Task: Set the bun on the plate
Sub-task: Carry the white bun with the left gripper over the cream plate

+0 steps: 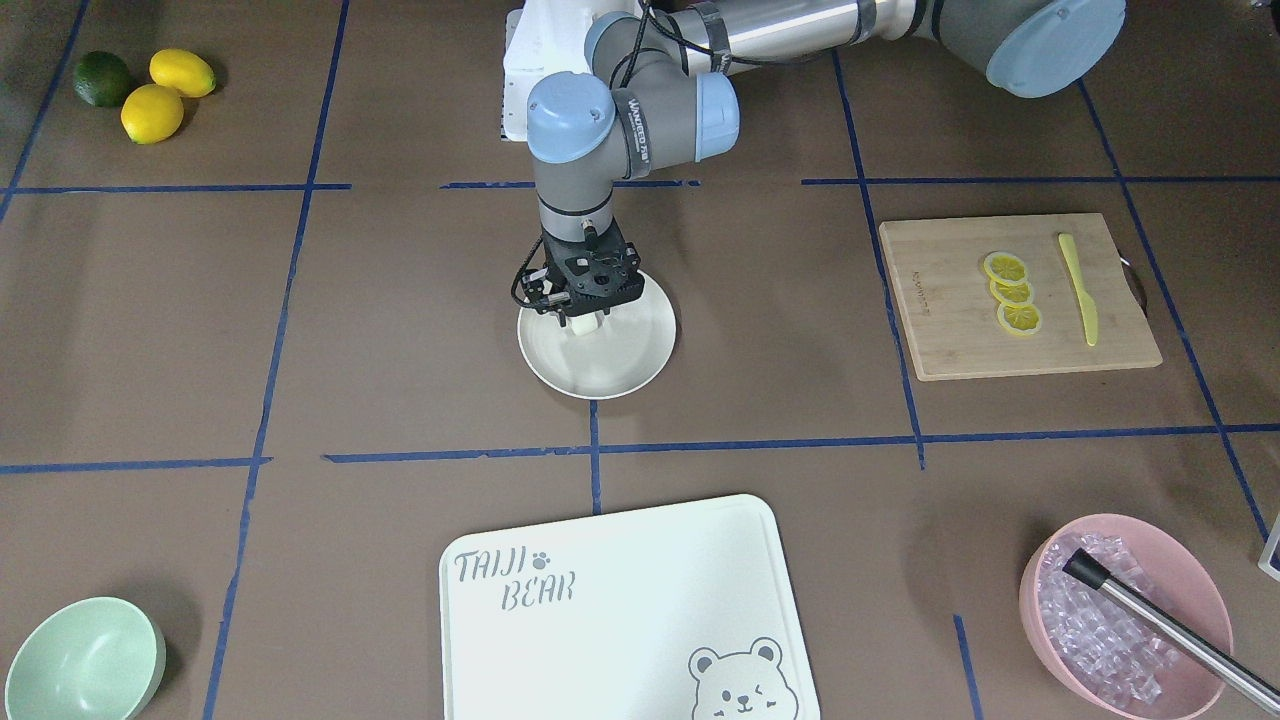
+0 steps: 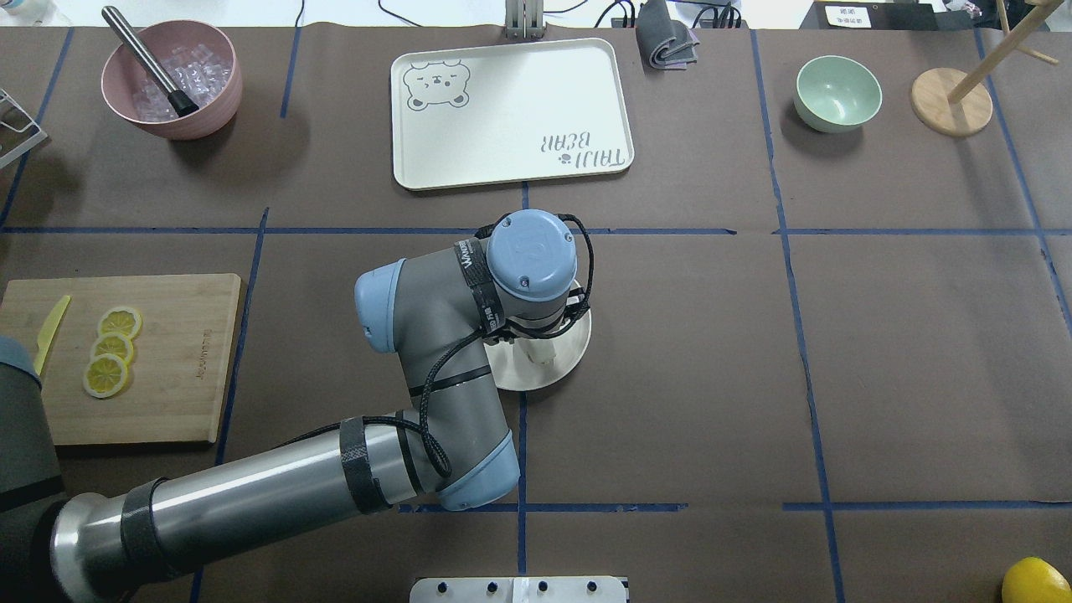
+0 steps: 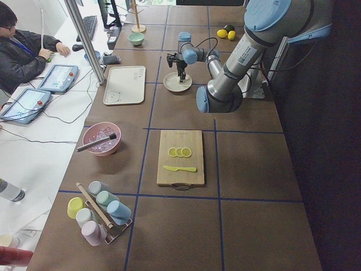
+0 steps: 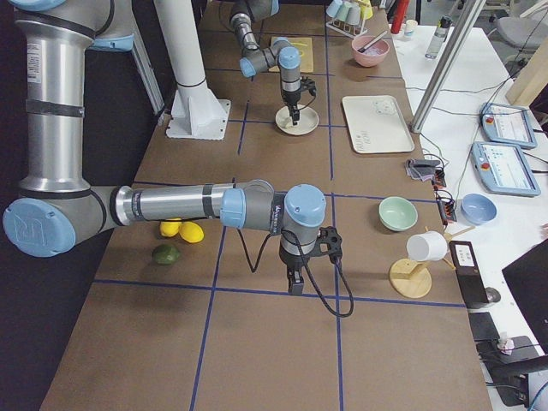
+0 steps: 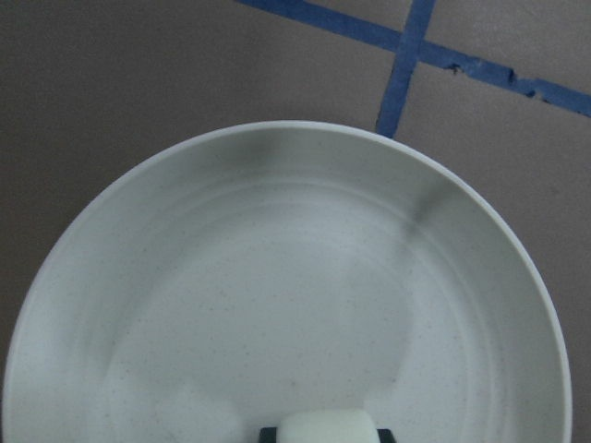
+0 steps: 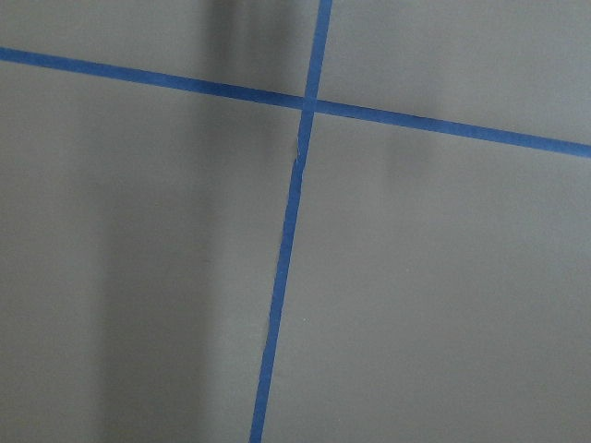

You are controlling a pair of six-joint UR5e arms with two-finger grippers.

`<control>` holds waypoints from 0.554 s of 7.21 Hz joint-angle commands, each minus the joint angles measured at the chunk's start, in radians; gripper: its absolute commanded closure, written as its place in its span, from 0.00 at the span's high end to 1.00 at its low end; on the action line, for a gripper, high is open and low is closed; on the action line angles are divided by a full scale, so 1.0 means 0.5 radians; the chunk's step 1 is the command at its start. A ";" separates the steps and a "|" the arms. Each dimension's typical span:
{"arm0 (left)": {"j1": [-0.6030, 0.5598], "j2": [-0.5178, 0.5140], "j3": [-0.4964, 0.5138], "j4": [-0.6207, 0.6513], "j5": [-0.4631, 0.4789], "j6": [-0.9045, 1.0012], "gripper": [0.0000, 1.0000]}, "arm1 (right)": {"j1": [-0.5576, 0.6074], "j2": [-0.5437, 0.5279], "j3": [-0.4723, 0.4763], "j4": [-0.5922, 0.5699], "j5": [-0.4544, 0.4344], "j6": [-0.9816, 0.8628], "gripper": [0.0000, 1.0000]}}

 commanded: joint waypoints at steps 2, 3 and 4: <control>-0.085 0.142 -0.264 0.130 -0.158 0.343 1.00 | 0.000 0.003 -0.004 0.000 0.000 0.000 1.00; -0.198 0.362 -0.534 0.194 -0.345 0.536 1.00 | 0.000 0.003 -0.004 0.000 0.000 0.000 1.00; -0.303 0.611 -0.807 0.265 -0.465 0.809 1.00 | 0.000 0.003 -0.007 0.000 0.000 0.000 1.00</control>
